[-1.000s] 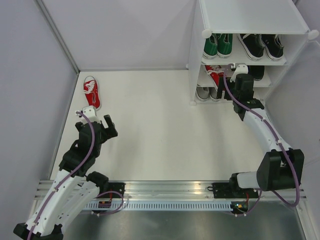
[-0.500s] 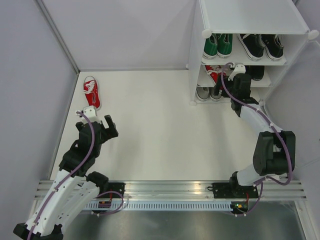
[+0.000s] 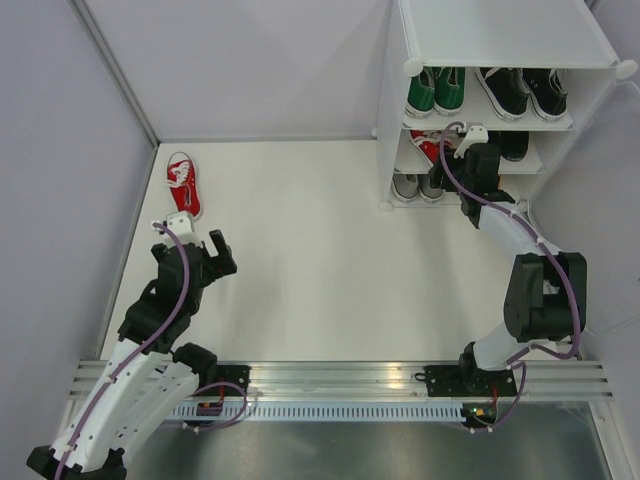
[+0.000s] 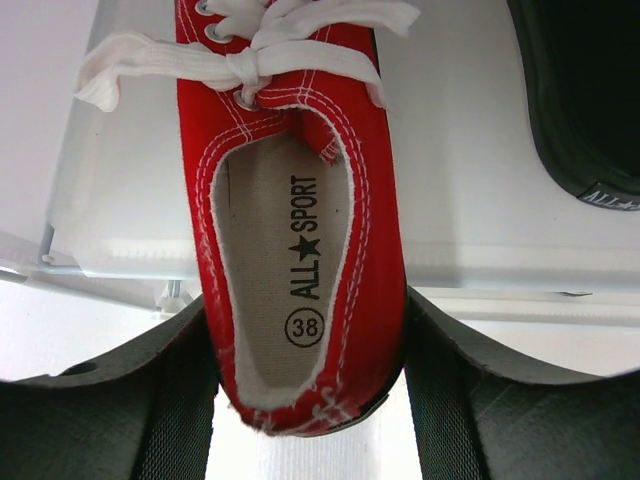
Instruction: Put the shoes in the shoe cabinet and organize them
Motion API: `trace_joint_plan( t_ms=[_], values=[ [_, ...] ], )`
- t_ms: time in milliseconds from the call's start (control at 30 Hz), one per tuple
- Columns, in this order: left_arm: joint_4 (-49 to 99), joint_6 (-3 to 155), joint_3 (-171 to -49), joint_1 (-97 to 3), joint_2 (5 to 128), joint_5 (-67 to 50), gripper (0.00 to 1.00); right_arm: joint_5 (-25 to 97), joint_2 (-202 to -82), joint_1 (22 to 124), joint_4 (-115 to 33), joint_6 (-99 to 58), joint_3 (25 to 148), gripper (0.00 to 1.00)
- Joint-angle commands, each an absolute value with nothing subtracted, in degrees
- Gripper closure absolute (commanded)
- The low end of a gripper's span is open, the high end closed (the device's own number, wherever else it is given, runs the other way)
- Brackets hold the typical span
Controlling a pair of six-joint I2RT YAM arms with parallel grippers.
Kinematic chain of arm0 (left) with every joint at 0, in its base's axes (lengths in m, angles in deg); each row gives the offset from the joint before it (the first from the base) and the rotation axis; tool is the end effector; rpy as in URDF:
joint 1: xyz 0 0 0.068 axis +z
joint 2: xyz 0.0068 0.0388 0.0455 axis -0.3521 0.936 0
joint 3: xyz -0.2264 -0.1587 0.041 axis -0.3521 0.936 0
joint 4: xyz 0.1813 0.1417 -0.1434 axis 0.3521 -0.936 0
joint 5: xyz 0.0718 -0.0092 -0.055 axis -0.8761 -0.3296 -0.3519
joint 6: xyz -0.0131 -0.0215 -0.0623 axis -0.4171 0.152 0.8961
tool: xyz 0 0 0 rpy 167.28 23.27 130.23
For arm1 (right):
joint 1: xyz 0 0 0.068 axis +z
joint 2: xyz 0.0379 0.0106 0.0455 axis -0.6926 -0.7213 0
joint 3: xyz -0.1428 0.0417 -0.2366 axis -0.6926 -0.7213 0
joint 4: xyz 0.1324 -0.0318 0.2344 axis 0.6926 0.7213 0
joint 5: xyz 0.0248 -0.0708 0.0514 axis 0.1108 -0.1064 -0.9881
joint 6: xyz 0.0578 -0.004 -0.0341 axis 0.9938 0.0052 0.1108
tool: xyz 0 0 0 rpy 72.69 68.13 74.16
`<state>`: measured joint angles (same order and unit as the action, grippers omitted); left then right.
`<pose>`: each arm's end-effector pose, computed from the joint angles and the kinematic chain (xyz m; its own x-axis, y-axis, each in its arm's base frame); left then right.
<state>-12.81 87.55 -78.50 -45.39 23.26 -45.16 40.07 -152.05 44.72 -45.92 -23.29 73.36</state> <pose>0.1389 -0.0361 0.3006 -0.3734 -0.2044 -0.9049 -0.1743 0.9735 -0.1480 0.3950 0.0095 0.2633 -0.4097 0.0601 -0.9102 -0.0475 0.9951 0.0871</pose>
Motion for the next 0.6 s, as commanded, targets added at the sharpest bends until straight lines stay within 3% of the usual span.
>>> trace_joint_plan(
  t_ms=[0,100,367,567],
  values=[
    [-10.2,85.3,-78.0,-45.3,23.4,-45.2,0.00,41.0,-149.2,44.9,-48.9,-24.3,77.2,0.95],
    [-10.2,85.3,-78.0,-45.2,23.6,-45.1,0.00,43.4,-148.4,44.9,-49.7,-24.3,76.8,0.99],
    [-10.2,85.3,-77.9,-45.2,23.6,-44.9,0.00,51.4,-149.9,44.8,-61.3,-22.4,72.8,0.99],
    [-10.2,85.3,-77.9,-45.2,24.0,-45.0,0.00,49.8,-154.3,44.9,-67.5,-21.0,74.0,0.99]
  ],
)
